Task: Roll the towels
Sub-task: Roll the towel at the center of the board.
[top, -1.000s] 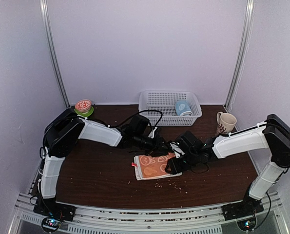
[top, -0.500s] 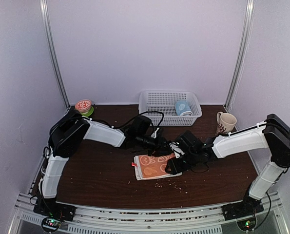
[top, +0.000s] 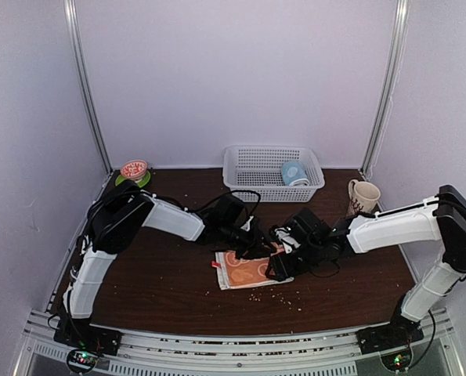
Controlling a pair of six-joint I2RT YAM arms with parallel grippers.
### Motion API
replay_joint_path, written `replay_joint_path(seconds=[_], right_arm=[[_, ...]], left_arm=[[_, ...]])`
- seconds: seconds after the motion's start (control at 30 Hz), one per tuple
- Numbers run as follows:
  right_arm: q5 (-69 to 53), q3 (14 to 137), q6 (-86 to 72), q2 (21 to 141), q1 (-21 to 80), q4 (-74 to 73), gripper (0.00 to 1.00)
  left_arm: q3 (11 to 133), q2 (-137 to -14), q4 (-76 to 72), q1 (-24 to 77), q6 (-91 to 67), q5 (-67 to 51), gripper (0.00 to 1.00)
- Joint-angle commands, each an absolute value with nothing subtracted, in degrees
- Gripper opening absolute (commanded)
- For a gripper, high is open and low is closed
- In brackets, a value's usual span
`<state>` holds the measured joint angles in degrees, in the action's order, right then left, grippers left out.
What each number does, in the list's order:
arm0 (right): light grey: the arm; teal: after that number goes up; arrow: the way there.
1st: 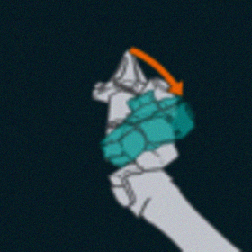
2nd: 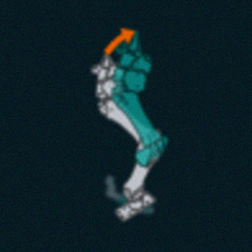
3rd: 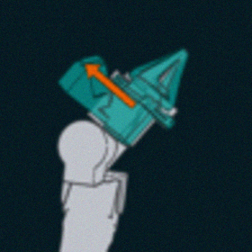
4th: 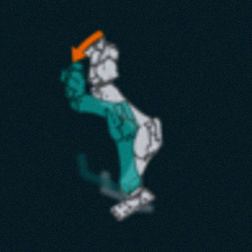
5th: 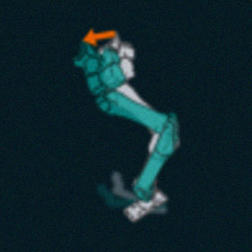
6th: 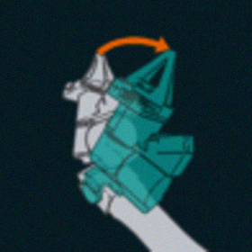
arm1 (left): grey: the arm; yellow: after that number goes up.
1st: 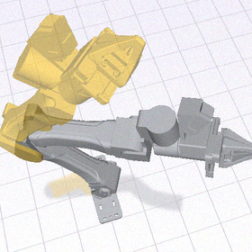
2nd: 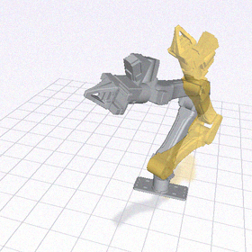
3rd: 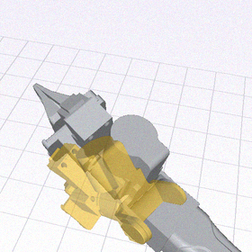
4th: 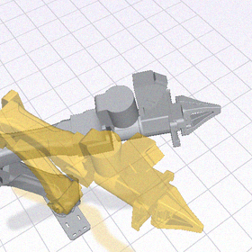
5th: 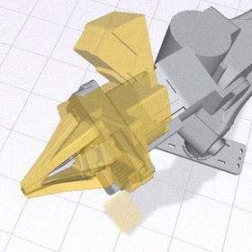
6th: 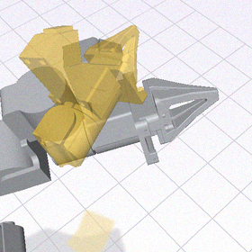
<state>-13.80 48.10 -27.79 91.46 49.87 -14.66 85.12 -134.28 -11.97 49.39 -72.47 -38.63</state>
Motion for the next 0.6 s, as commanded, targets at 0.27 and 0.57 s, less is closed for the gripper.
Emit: replay_joint_path(seconds=[0.27,0.57], right_arm=[[-19.38,42.26,-39.45,81.06,40.3,-12.12,0.63],[-24.07,39.25,-42.92,88.48,37.01,-2.85,0.56]], left_arm=[[85.34,-134.92,-7.38,48.39,-70.58,-35.39,0.19],[85.25,-134.54,-4.83,48.34,-68.88,-34.88,0.18]])
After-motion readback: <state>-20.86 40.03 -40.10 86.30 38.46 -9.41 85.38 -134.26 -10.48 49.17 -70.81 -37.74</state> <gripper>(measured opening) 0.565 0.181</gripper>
